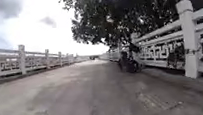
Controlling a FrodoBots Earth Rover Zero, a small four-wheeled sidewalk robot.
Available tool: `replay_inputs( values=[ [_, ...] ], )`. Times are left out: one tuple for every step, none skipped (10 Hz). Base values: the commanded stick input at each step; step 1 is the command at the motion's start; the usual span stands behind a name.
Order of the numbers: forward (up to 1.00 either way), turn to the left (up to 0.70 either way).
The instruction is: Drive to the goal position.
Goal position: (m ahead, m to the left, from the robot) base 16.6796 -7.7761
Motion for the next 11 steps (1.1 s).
replay_inputs(
  values=[
    [0.7,0.0],
    [0.7,0.0],
    [0.7,0.0],
    [0.7,0.0],
    [0.7,0.0],
    [0.7,0.0],
    [0.7,0.0],
    [0.7,0.0],
    [0.7,0.0],
    [0.7,0.0],
    [0.7,0.0]
  ],
)
